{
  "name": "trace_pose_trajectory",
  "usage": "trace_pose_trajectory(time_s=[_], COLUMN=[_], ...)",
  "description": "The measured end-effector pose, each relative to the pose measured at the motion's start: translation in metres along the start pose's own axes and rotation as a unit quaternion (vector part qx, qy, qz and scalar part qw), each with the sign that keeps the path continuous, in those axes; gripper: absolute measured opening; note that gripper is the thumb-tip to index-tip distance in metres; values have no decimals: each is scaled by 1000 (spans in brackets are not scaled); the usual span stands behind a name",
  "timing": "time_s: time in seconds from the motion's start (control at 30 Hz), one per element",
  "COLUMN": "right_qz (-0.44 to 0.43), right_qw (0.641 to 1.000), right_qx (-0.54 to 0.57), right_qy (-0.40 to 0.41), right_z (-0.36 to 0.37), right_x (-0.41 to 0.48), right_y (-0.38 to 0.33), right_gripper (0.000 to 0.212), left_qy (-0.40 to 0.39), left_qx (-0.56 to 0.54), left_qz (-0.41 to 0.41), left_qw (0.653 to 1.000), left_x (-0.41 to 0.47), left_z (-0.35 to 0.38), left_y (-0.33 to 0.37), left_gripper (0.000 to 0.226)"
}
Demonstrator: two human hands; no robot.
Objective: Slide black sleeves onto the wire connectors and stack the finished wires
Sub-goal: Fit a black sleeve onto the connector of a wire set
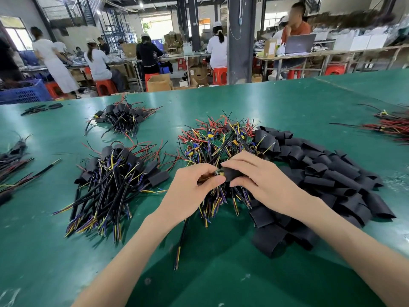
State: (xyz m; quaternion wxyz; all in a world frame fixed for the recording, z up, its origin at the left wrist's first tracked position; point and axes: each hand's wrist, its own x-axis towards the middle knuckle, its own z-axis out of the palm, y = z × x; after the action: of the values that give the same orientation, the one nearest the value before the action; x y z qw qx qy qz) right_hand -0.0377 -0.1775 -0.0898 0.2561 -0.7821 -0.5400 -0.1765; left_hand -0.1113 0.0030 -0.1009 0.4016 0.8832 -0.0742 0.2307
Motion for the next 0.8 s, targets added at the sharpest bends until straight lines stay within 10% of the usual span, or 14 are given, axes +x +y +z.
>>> trace_pose_trajectory(time_s=[0.53,0.8], right_qz=[13,-28], right_qw=[1000,997], right_qx=[-13,-69], right_qy=[-2,29], right_z=[9,10], right_x=[-2,1], right_y=[1,-5], right_gripper=[36,39], left_qy=[97,78], left_qx=[107,-8], left_qz=[96,-2], left_qw=[985,997], left_x=[-3,0], left_z=[1,0], left_y=[9,7], left_gripper=[10,20])
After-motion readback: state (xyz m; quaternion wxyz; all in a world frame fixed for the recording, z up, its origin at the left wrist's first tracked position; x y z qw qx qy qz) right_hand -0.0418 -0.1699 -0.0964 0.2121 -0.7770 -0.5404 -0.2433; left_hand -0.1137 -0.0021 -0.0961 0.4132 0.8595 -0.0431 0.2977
